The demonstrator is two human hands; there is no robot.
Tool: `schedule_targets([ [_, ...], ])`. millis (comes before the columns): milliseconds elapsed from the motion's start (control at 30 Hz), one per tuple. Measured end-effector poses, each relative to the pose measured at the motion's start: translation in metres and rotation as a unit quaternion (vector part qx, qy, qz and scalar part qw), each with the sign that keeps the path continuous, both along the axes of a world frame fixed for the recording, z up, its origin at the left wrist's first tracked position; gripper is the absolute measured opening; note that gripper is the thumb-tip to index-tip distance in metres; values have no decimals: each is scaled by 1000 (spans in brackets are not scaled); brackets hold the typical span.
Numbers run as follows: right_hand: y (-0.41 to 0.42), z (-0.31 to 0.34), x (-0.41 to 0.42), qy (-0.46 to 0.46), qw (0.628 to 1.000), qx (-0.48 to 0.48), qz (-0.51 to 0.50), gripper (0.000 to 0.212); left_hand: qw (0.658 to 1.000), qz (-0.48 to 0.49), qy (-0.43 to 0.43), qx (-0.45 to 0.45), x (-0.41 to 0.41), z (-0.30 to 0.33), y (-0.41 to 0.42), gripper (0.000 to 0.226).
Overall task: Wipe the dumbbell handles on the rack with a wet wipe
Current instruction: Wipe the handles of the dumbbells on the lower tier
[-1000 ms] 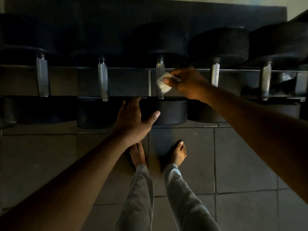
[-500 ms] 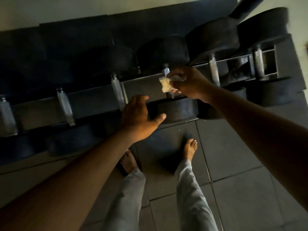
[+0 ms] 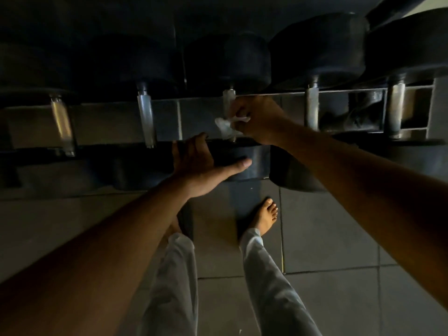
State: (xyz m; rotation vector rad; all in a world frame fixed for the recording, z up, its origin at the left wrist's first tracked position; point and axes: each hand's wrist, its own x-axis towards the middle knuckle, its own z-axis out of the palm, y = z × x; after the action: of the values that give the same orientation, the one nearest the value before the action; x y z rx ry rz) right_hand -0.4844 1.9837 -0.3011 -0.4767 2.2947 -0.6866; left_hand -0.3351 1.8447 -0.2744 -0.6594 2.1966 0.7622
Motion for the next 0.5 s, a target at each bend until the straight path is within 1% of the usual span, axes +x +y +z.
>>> schedule_targets([
  [33,3,-1,0,11,999,8,31,13,1000,-1,2,2,-1,3,1,142],
  [133,8,-3,-1,109,982,60,138,17,1000,-8,9,-9,-3,6,2,138],
  [167,9,-3,-2,124,980,64,144,23,1000,-6,9,-11,-3,6,3,139],
  [267,12,-3,-2,111,986,76,94,41,1000,8,-1,-8,-2,5,4,136],
  [333,12,-5,-3,103,988,103,44,40,1000,12,2,-6,-1,3,4,135],
  [400,10,-3,-3,49,993,108,0,36,1000,12,14,-7,0,1,3,136],
  [467,7,-7,-2,-31,994,84,-57,35,1000,12,22,-5,2,0,3,136],
  [500,5,-10,2,-75,990,63,-97,40,1000,11,23,-3,2,1,3,137],
])
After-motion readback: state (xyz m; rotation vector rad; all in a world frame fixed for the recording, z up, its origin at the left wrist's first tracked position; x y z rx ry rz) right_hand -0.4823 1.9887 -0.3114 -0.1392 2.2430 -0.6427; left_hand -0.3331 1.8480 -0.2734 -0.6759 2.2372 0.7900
